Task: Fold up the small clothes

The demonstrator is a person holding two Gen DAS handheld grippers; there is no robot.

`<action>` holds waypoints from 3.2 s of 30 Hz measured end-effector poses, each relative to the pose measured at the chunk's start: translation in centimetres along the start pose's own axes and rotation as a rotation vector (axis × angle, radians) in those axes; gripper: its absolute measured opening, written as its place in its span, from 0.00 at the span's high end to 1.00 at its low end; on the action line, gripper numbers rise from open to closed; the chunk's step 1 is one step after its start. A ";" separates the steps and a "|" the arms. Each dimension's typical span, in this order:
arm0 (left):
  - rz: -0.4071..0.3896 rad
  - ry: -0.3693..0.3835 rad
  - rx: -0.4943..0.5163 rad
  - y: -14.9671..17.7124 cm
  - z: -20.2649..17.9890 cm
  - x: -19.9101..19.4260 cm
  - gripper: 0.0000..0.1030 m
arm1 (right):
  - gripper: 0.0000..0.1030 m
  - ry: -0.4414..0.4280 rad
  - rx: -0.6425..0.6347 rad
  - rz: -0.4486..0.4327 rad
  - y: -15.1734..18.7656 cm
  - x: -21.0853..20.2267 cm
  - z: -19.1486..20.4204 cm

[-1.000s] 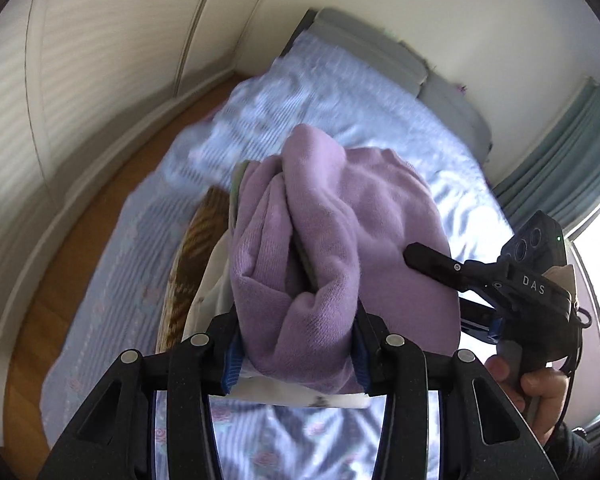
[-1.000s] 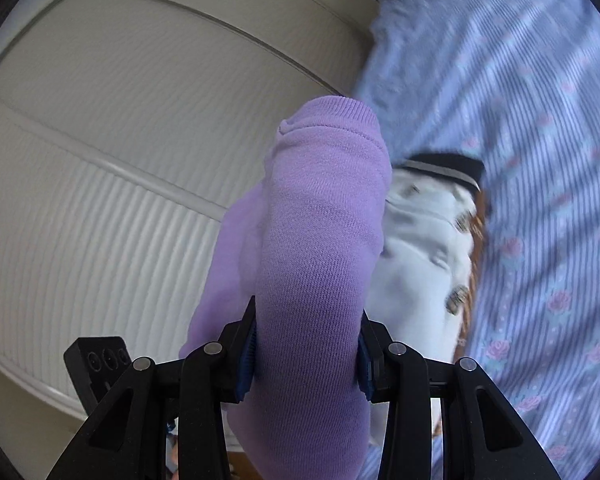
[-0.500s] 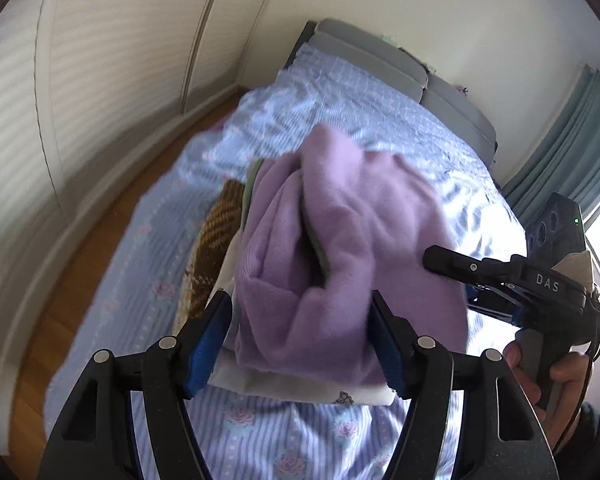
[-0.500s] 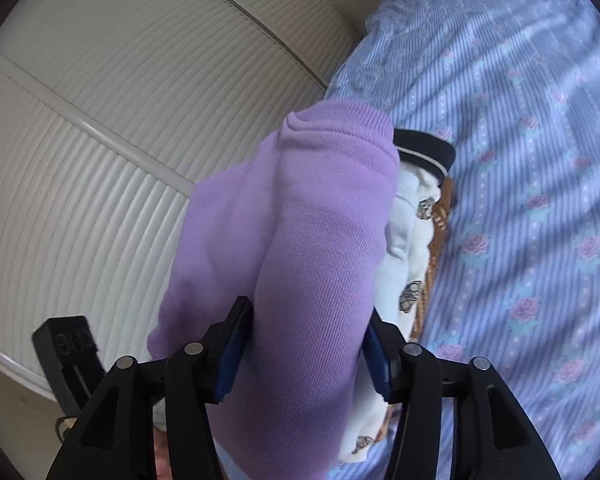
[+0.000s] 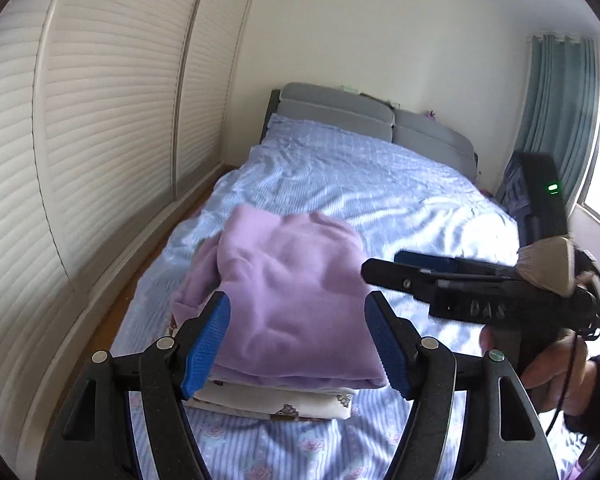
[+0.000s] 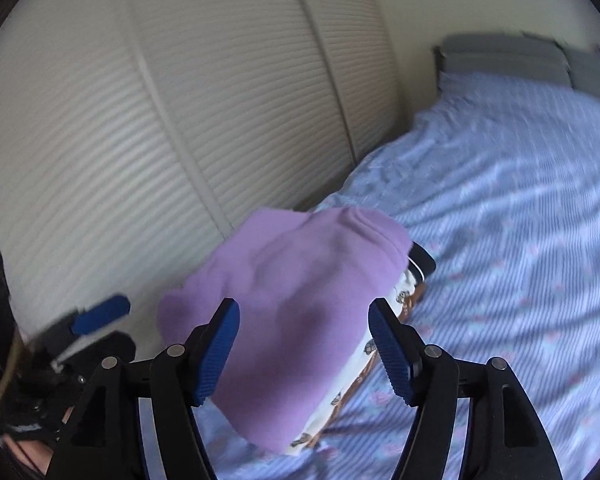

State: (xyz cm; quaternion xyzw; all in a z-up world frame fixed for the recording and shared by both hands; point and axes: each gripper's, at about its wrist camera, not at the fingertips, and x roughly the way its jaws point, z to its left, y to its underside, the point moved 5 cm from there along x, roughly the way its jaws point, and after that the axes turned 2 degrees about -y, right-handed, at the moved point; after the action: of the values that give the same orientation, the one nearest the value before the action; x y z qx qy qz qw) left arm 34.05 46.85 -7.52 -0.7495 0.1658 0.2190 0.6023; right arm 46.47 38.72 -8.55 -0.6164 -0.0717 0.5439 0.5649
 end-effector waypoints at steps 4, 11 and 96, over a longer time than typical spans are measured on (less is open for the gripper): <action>0.014 -0.021 0.042 0.8 0.4 1.6 0.32 | 0.34 0.048 -0.190 0.000 0.3 0.8 1.8; 0.057 -0.053 0.023 2.1 2.1 4.4 0.16 | 0.34 0.052 -0.290 0.075 0.6 3.8 2.2; -0.150 -0.087 0.153 25.7 -38.3 -25.5 0.00 | 0.08 0.777 0.178 -0.336 39.1 -56.4 -2.8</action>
State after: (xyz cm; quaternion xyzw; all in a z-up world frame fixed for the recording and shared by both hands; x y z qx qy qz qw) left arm 4.18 3.45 -8.56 -0.7012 0.0993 0.1926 0.6792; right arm 5.59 -16.42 -6.20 -0.7039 0.0943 0.1761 0.6816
